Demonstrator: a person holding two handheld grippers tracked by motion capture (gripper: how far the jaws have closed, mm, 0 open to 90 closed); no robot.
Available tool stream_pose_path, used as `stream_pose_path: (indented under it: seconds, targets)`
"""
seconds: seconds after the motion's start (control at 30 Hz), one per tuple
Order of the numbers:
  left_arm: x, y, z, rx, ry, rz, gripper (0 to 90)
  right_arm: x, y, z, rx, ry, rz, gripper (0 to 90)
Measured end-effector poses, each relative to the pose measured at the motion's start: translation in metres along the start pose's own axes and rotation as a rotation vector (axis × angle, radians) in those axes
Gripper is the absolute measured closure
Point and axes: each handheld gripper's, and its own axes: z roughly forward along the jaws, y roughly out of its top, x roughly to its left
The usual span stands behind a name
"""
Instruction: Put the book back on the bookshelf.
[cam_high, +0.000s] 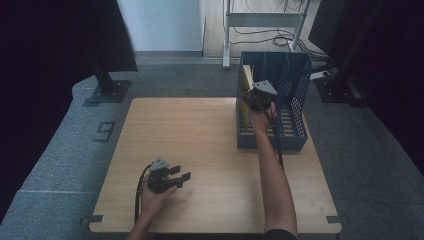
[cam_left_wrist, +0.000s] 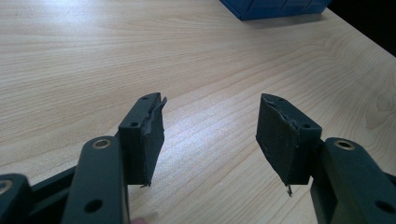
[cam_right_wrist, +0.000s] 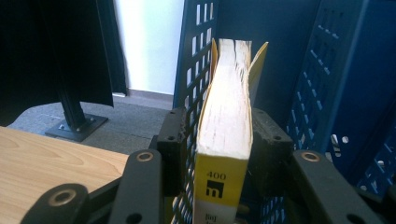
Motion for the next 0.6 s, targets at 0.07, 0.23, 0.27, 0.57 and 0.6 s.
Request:
stream_pose_path:
  seconds: [0.07,0.23,0.27,0.57,0.6]
  targets:
    - [0.0000,-0.0002,0.0005,0.001,0.001,0.000,41.2,-0.0012,-0.0004,-0.0007,0.000,0.003,-0.001,60.1]
    - [-0.0001,-0.0004,0.0010,0.004,-0.001,0.002,41.2,-0.0022,-0.0008,-0.0014,0.002,0.002,0.000,59.7]
    - [0.0000,-0.0005,0.0010,0.005,-0.001,0.002,41.1,-0.0022,-0.0008,-0.0015,0.002,0.002,-0.001,59.7]
    - [-0.0009,-0.0005,0.0015,0.002,-0.003,0.002,41.2,-0.0037,0.0019,0.0001,0.063,-0.008,0.039,74.5]
    - [-0.0013,-0.0005,0.0018,0.005,-0.004,0.004,41.1,-0.0031,0.0031,0.0005,0.071,-0.013,0.042,74.6]
